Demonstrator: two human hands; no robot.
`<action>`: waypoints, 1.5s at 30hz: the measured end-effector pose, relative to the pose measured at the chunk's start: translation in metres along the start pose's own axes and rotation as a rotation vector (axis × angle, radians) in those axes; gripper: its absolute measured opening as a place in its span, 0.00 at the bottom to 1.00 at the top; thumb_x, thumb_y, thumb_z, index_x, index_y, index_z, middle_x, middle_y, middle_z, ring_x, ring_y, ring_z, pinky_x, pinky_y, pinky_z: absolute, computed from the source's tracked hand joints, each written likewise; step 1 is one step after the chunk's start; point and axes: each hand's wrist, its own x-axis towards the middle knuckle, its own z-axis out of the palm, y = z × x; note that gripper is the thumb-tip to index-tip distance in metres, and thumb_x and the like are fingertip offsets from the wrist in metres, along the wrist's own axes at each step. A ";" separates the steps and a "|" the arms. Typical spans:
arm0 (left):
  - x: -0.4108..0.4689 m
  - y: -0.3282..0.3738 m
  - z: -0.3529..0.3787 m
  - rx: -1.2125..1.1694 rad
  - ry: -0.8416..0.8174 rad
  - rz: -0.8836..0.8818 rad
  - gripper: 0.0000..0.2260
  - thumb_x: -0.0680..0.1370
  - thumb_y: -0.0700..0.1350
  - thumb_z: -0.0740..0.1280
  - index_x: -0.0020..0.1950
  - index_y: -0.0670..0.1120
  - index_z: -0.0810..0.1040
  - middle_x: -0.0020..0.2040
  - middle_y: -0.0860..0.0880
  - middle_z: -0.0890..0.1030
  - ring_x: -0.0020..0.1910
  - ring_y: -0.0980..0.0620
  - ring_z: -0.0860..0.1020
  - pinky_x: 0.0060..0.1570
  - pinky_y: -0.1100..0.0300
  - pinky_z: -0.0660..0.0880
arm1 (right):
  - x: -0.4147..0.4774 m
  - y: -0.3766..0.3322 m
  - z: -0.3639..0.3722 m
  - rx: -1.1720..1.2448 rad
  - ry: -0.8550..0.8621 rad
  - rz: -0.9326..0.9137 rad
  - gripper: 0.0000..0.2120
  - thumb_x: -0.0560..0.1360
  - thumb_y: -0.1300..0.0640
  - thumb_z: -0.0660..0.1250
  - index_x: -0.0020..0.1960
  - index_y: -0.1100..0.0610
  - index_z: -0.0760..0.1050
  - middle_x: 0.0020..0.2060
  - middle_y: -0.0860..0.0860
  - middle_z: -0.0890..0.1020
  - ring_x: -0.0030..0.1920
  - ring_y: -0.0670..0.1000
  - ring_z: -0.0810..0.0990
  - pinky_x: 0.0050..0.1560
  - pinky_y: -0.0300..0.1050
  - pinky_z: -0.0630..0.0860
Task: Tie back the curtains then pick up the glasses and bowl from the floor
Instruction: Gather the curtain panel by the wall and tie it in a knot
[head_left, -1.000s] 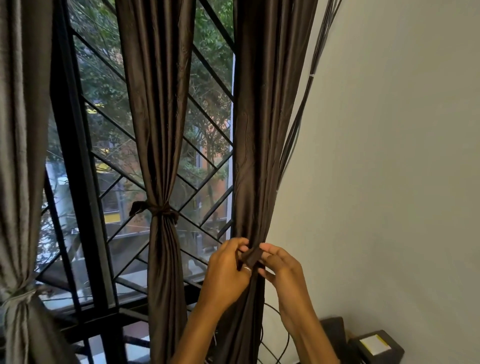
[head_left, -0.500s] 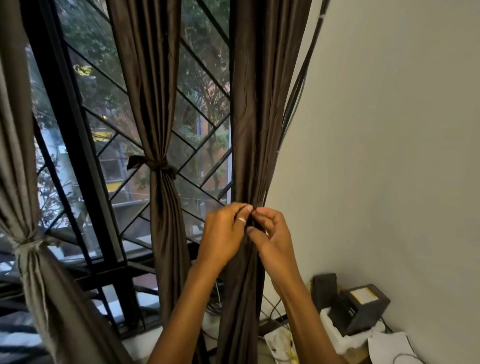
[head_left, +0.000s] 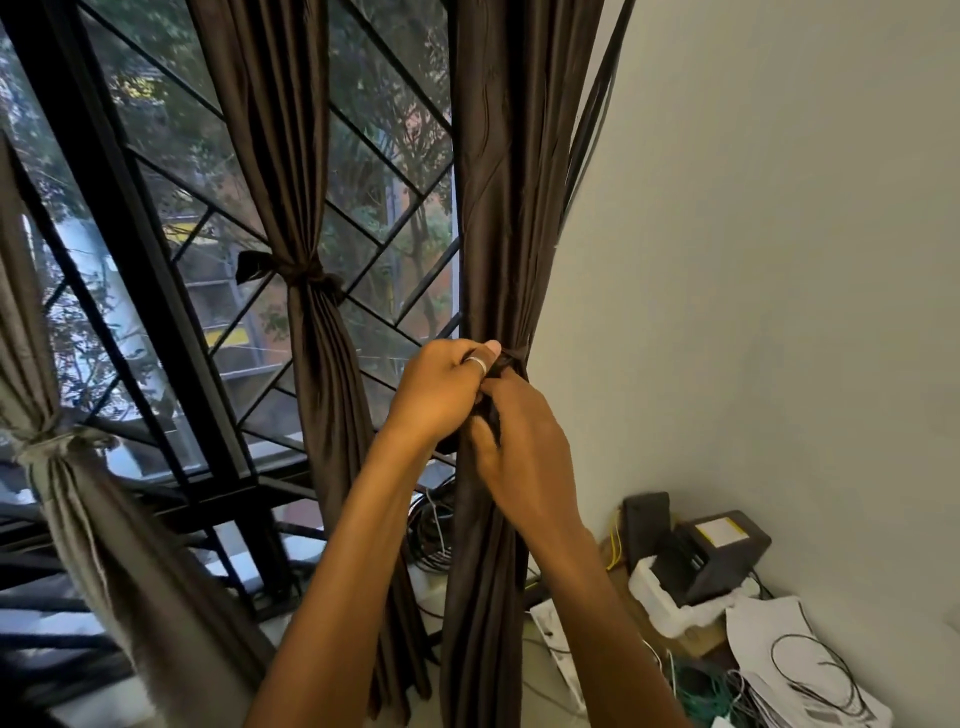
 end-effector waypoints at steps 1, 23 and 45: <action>0.000 -0.002 -0.002 -0.006 -0.023 0.005 0.25 0.78 0.61 0.63 0.41 0.38 0.78 0.32 0.42 0.77 0.33 0.44 0.78 0.44 0.44 0.81 | 0.001 0.001 -0.001 -0.021 0.025 -0.014 0.13 0.81 0.58 0.63 0.64 0.54 0.75 0.60 0.50 0.80 0.58 0.48 0.77 0.59 0.38 0.75; -0.014 -0.003 -0.036 0.257 -0.129 0.449 0.15 0.76 0.47 0.70 0.63 0.52 0.79 0.54 0.51 0.85 0.48 0.59 0.84 0.45 0.56 0.83 | 0.019 0.018 -0.019 0.058 0.001 0.094 0.09 0.84 0.48 0.54 0.59 0.45 0.71 0.41 0.41 0.79 0.40 0.44 0.80 0.42 0.43 0.77; -0.024 0.025 -0.027 1.466 -0.104 0.972 0.01 0.80 0.39 0.64 0.50 0.44 0.75 0.42 0.47 0.73 0.42 0.48 0.72 0.27 0.58 0.63 | 0.035 0.018 -0.029 0.522 -0.078 0.326 0.04 0.84 0.56 0.57 0.56 0.49 0.68 0.35 0.46 0.80 0.34 0.42 0.79 0.37 0.35 0.75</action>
